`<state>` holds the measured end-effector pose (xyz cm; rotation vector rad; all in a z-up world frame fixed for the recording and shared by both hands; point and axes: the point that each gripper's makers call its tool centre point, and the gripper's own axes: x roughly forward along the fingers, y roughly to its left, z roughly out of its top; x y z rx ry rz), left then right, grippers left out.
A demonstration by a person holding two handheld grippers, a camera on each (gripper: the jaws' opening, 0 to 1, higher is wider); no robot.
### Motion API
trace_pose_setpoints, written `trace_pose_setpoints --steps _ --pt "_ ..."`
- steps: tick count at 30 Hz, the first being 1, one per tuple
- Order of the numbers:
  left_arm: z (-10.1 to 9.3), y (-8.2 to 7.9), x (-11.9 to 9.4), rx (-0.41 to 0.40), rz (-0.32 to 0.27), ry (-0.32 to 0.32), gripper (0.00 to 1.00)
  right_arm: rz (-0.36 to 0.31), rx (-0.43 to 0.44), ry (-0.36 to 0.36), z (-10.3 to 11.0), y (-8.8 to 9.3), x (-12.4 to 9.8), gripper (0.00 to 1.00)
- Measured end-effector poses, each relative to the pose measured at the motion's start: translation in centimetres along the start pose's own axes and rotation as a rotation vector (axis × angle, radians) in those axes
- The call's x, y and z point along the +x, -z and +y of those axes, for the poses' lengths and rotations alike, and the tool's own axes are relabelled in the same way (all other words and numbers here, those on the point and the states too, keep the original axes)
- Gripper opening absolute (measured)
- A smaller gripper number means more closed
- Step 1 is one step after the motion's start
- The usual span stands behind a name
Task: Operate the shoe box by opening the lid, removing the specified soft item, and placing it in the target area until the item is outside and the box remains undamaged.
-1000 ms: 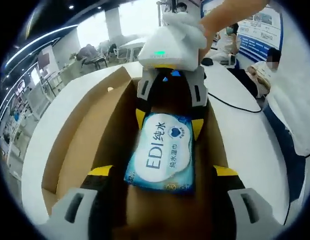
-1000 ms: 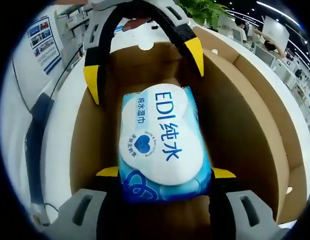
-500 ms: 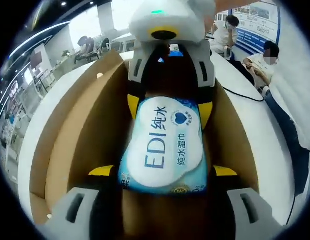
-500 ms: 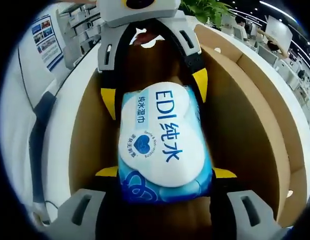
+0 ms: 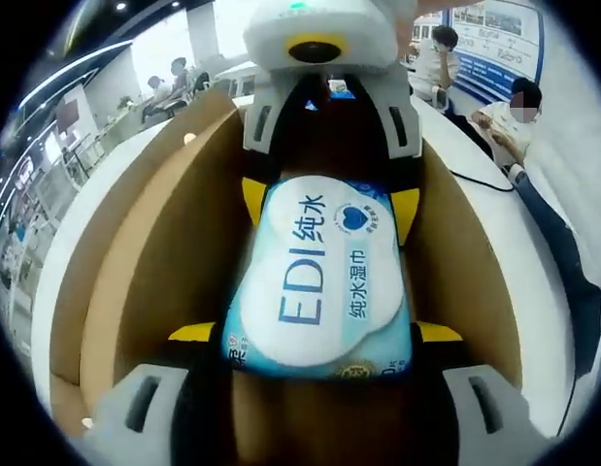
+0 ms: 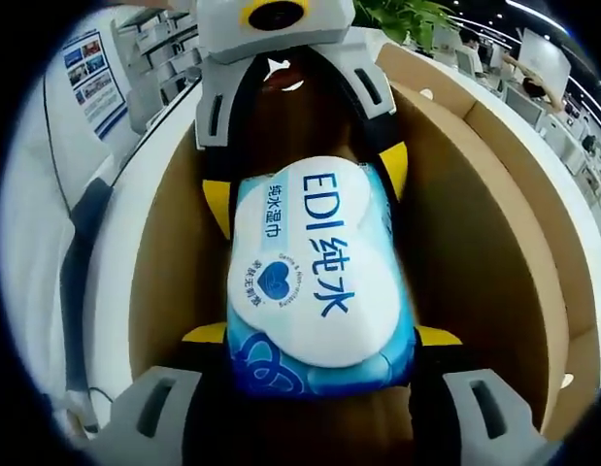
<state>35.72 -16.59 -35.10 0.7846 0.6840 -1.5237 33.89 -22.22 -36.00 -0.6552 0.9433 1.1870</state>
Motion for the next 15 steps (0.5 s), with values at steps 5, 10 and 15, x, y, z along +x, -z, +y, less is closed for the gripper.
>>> trace_pose_setpoints --steps 5,10,15 --pt "0.09 0.22 0.18 -0.004 0.006 0.002 0.8 -0.001 0.003 -0.002 -0.02 -0.08 0.63 0.75" --pt "0.07 0.4 0.29 0.0 0.015 -0.001 0.78 -0.002 0.003 0.004 -0.06 -0.17 0.74 0.76" --pt "-0.05 0.53 0.52 0.01 0.032 -0.01 0.77 -0.011 0.007 0.013 -0.02 -0.2 0.85 0.76"
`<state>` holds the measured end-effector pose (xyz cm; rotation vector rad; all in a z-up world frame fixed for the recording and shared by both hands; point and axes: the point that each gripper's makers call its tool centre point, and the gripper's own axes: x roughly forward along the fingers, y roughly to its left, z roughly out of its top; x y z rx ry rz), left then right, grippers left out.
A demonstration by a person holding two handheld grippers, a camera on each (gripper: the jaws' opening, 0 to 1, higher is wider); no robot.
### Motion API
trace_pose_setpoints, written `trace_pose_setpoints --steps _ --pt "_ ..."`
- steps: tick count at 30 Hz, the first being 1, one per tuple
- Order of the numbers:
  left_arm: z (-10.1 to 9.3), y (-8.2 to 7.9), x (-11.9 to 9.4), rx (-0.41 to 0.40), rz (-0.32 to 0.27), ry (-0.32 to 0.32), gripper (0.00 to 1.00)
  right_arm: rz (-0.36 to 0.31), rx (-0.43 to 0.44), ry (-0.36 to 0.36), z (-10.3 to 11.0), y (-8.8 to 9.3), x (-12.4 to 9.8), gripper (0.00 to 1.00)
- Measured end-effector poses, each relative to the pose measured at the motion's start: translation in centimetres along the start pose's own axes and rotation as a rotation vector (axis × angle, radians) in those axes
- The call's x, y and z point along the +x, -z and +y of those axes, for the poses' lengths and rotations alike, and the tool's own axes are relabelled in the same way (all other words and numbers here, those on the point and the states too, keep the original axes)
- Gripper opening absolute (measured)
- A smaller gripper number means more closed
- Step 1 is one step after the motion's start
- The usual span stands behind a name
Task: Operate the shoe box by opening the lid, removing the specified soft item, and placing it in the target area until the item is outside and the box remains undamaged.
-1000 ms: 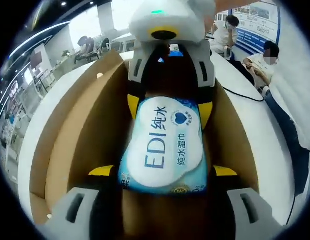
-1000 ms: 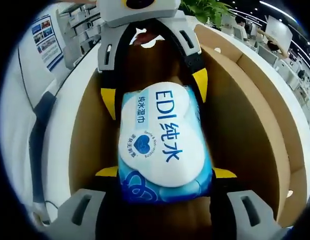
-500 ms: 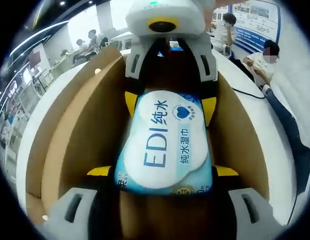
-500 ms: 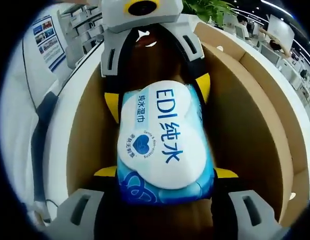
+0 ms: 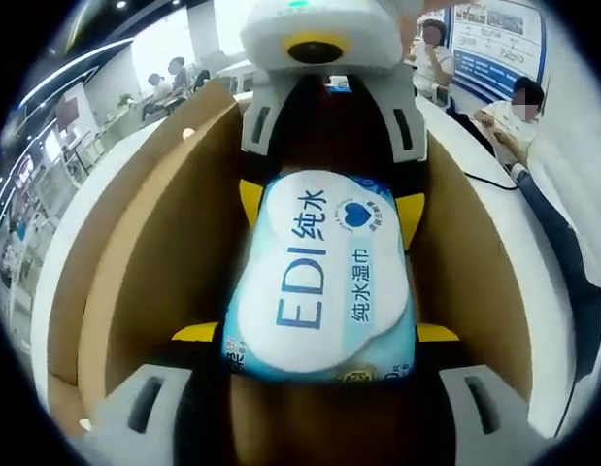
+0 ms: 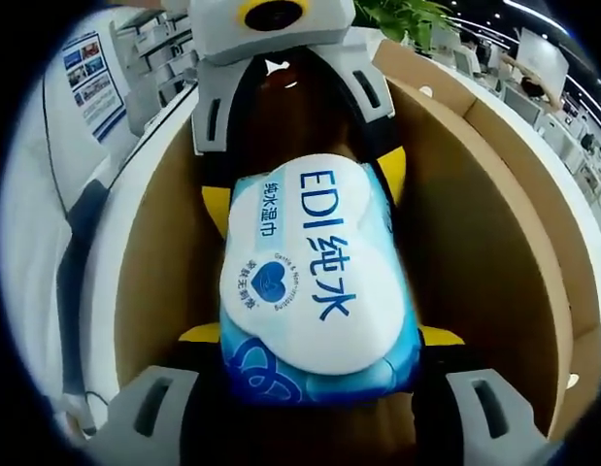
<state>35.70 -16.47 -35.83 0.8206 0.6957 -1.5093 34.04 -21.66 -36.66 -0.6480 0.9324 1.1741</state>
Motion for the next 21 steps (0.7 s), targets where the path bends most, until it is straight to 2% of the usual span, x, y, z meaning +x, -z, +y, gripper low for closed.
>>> trace_pose_setpoints --steps 3,6,14,21 --pt "-0.08 0.31 0.43 0.019 0.025 -0.004 0.79 0.009 -0.001 0.008 -0.03 -0.03 0.16 0.76" --pt "0.05 0.55 0.45 0.002 0.034 0.021 0.81 0.023 -0.006 0.009 -0.09 0.0 0.2 0.76" --pt "-0.14 0.74 0.61 -0.004 0.084 0.048 0.83 0.011 -0.007 0.011 -0.05 -0.01 0.25 0.77" --pt "-0.16 0.8 0.67 -0.005 0.077 0.044 0.84 0.026 -0.014 0.02 -0.08 0.05 0.35 0.77"
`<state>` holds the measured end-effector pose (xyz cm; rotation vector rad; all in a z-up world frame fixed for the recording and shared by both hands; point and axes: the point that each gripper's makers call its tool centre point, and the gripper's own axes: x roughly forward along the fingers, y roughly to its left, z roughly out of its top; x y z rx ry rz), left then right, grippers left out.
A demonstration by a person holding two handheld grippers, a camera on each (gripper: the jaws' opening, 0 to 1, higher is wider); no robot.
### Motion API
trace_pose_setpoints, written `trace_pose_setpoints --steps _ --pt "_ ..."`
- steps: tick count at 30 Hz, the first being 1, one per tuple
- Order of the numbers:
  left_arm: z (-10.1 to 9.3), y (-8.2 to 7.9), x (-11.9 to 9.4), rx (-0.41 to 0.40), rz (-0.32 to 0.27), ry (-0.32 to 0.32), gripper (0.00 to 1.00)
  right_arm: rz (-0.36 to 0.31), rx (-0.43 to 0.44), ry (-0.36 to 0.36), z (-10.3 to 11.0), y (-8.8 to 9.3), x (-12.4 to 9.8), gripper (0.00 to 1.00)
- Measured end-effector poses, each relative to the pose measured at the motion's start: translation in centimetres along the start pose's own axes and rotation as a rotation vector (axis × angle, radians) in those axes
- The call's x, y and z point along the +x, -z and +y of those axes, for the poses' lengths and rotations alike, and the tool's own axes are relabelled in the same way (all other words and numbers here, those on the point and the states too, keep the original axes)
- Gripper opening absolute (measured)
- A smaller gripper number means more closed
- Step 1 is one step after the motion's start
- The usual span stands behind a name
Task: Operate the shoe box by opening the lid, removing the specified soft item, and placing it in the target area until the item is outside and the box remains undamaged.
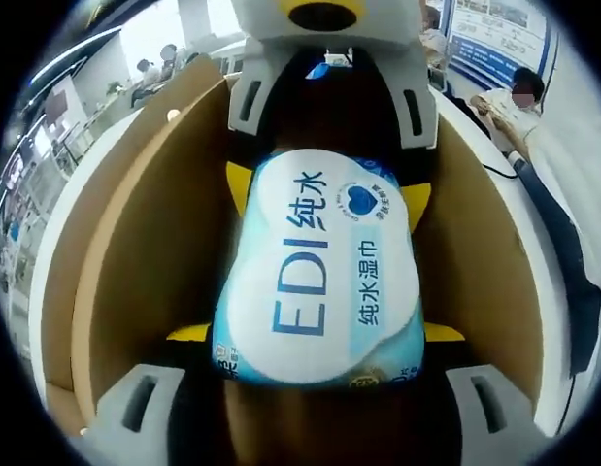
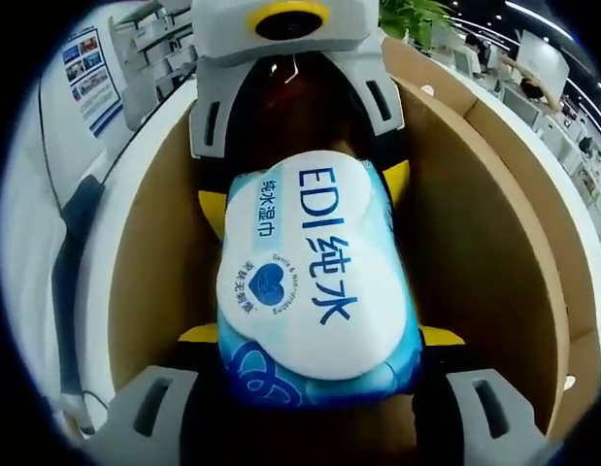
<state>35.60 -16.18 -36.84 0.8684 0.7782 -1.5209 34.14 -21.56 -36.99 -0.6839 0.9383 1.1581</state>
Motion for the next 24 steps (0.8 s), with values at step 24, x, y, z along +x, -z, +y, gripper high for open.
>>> trace_pose_setpoints --steps 24 --pt "-0.41 -0.49 -0.21 0.006 -0.041 -0.011 0.74 0.007 -0.016 -0.003 0.12 0.1 -0.42 0.69"
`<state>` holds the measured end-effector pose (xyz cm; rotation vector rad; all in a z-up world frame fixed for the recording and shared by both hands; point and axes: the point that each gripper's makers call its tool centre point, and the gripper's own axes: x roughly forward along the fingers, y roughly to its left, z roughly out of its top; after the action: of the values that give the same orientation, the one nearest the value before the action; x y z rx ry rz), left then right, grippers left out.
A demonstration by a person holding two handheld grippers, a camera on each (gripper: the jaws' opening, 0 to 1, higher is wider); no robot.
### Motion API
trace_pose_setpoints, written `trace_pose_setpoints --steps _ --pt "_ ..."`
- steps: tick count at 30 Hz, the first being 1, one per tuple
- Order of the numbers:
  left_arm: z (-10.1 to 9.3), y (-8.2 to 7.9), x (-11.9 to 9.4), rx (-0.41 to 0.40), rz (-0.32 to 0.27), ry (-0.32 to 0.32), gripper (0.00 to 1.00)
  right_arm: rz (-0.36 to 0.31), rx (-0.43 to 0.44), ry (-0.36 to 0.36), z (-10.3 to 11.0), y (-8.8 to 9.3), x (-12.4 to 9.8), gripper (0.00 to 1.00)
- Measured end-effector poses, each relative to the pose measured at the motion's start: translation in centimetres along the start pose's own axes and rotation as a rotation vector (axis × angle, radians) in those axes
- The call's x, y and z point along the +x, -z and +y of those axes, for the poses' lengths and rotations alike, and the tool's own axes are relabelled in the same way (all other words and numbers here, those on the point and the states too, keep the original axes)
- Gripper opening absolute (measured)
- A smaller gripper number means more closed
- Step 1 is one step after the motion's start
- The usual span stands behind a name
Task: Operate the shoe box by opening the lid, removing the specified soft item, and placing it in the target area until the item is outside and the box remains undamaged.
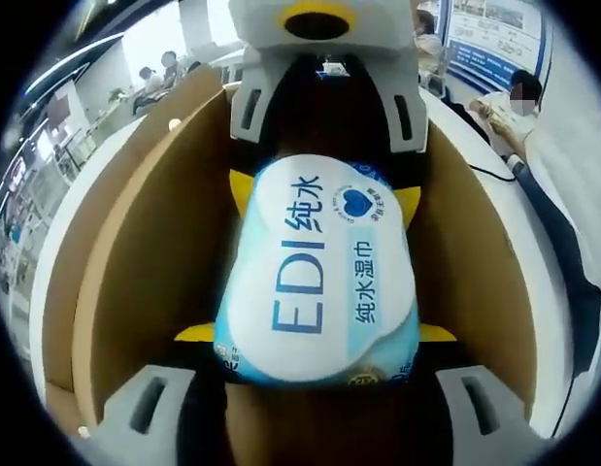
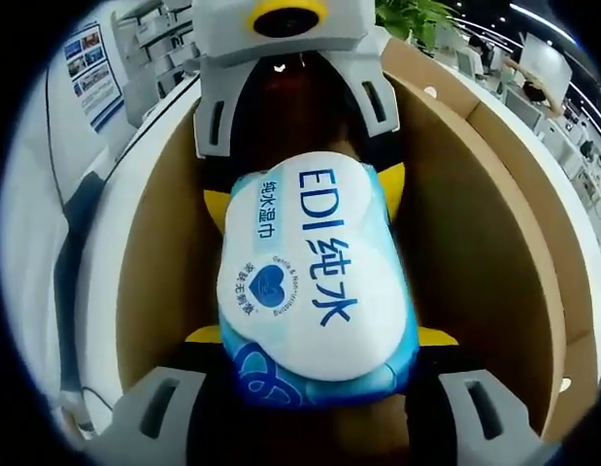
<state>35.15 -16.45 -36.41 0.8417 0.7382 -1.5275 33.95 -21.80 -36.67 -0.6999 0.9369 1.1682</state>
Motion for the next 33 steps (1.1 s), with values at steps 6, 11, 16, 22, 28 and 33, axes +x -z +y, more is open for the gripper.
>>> trace_pose_setpoints --steps 6,11,16,22,28,33 --pt "-0.2 -0.3 -0.2 -0.01 -0.006 -0.009 0.73 0.008 -0.01 -0.003 0.2 -0.1 -0.6 0.68" --pt "0.1 -0.9 -1.1 -0.005 -0.011 -0.03 0.73 0.005 -0.025 0.011 -0.2 -0.6 -1.4 0.68" --pt "0.4 -1.4 -2.1 -0.003 -0.022 -0.053 0.73 0.007 -0.043 0.025 -0.4 -1.3 -2.4 0.68" --pt "0.1 -2.2 -3.7 0.002 -0.035 -0.08 0.73 0.001 -0.066 0.044 -0.1 -2.4 -4.0 0.68" --pt "-0.5 -3.5 -6.0 0.019 -0.049 -0.115 0.73 -0.003 -0.089 0.071 0.5 -3.6 -6.2 0.68" --pt "-1.5 -4.8 -8.0 0.034 -0.05 -0.132 0.73 -0.004 -0.095 0.096 1.6 -4.6 -8.2 0.68"
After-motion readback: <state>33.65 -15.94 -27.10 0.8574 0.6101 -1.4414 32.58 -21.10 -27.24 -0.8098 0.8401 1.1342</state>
